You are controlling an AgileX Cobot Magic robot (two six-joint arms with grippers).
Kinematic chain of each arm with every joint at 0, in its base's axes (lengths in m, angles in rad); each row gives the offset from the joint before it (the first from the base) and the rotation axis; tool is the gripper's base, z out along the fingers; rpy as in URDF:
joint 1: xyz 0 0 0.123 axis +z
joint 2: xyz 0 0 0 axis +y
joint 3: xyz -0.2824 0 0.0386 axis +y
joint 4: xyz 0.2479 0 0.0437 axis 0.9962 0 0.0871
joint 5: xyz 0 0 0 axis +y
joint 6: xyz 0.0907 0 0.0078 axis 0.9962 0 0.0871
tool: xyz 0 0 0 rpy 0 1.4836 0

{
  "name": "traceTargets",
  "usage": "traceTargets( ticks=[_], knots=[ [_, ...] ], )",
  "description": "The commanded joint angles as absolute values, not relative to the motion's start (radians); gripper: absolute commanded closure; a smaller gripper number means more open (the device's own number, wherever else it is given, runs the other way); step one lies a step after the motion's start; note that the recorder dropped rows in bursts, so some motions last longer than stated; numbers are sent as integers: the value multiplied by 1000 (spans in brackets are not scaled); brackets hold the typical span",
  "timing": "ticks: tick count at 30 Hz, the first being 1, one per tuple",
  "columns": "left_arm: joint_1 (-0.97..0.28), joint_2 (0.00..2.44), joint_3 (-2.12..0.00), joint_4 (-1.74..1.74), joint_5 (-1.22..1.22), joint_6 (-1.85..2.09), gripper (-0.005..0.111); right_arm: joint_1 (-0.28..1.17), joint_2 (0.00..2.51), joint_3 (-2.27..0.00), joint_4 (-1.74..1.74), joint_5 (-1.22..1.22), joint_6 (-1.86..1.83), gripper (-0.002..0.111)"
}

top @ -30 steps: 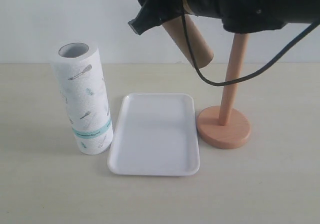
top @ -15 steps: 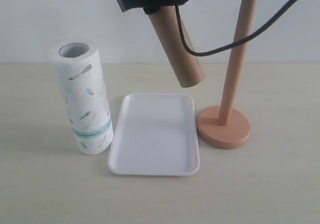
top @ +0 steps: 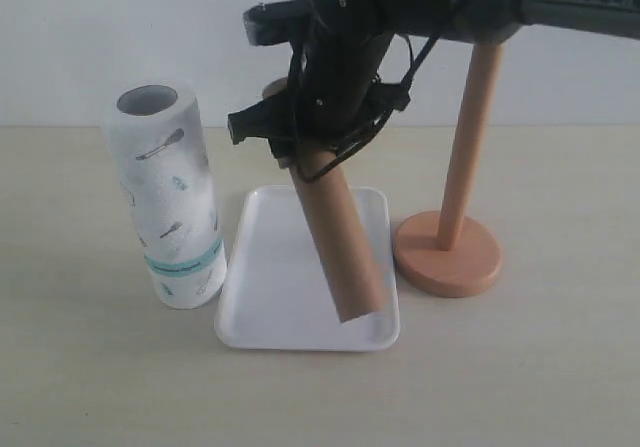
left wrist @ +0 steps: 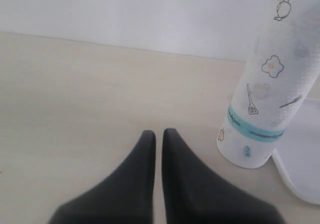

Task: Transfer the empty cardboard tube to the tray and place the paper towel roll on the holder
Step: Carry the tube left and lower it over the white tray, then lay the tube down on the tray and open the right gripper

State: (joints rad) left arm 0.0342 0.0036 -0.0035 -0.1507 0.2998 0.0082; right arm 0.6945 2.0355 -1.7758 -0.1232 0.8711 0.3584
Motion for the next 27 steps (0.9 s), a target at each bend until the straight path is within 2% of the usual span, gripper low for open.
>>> traceTargets(
  ticks=[1,13,19,20,22,23,24,25,27],
  knots=[
    [37,0,0,-157,294,8,102,598,2082,-1838,124,930,313,109],
    [37,0,0,-157,294,8,102,539,2131,-1849,202,942,299,109],
    [37,0,0,-157,294,8,102,539,2175,-1849,201,857,308,106],
    [37,0,0,-157,294,8,102,539,2178,-1849,201,852,311,103],
    [37,0,0,-157,294,8,102,539,2196,-1851,199,848,324,87],
    [37,0,0,-157,294,8,102,537,2206,-1851,199,852,348,67],
    [37,0,0,-157,294,8,102,537,2208,-1851,201,856,360,59],
    [37,0,0,-157,294,8,102,537,2211,-1851,201,857,383,44],
    [37,0,0,-157,294,8,102,537,2211,-1851,199,857,390,41]
  ],
)
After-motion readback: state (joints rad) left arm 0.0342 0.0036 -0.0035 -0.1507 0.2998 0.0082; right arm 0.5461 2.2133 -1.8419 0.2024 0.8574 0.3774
